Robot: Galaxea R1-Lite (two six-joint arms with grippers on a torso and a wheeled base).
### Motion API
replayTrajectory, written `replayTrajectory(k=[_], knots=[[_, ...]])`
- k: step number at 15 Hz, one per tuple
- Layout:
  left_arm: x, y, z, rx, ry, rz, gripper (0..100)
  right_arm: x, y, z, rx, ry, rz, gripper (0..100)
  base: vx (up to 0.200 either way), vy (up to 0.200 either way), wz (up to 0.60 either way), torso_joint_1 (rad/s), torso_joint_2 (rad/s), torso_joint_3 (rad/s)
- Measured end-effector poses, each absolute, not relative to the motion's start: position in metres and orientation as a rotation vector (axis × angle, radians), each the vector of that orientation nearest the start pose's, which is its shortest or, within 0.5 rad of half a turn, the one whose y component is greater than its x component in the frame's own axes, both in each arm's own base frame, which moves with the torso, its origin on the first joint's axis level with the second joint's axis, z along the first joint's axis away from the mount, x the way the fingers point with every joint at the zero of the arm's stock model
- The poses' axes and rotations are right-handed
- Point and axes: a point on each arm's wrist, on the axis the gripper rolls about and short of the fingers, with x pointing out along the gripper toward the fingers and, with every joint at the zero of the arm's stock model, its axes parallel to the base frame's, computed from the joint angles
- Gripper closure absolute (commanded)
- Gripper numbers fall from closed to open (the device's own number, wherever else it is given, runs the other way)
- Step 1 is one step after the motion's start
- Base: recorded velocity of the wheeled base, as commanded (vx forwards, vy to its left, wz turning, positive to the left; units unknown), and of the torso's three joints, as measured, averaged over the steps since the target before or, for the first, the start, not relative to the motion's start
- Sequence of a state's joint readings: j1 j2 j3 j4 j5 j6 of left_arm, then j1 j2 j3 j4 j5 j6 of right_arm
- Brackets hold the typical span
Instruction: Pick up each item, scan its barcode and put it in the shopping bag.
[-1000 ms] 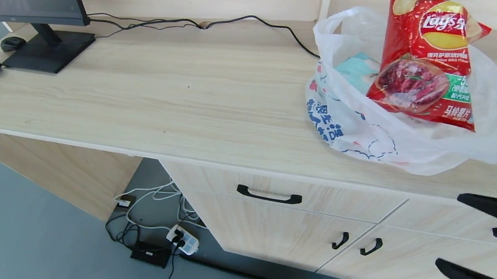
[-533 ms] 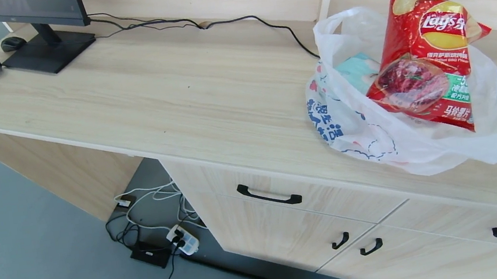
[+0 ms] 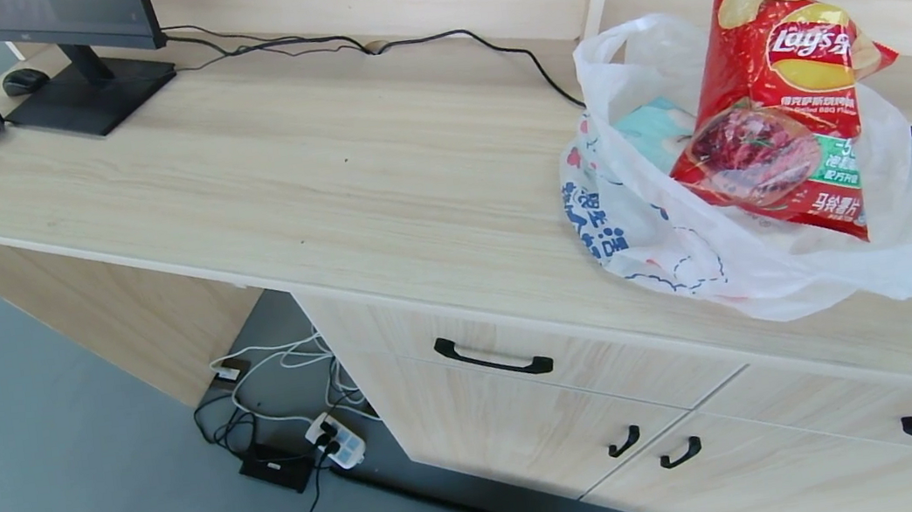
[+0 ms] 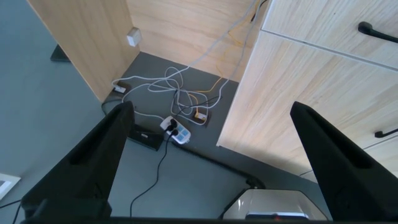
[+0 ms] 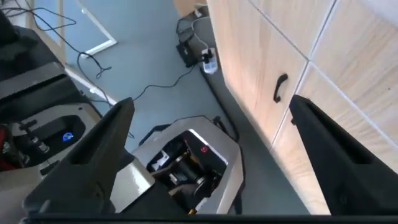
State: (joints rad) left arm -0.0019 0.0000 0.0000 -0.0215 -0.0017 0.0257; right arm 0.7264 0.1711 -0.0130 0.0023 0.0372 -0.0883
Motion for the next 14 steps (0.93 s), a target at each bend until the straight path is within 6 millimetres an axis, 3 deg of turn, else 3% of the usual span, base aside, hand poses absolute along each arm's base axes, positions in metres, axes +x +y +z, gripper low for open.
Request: replayTrajectory(k=[5,9,14], knots=[[-0.0228,0.0,0.0779,0.025,-0.024,-0.003,0,-0.0163,-0.0077,0.0775,-0.027,0.052,0.41,0,0.0,0.0,0.0,0.0,0.0,0.0],[-0.0228,0.0,0.078,0.025,-0.024,-0.003,0,-0.0145,-0.004,0.078,-0.038,0.095,0.121,0,0.0,0.0,0.0,0.0,0.0,0.0],[-0.0228,0.0,0.078,0.023,-0.024,-0.003,0,-0.0145,-0.0029,0.0782,-0.038,0.1,0.04,0,0.0,0.0,0.0,0.0,0.0,0.0]])
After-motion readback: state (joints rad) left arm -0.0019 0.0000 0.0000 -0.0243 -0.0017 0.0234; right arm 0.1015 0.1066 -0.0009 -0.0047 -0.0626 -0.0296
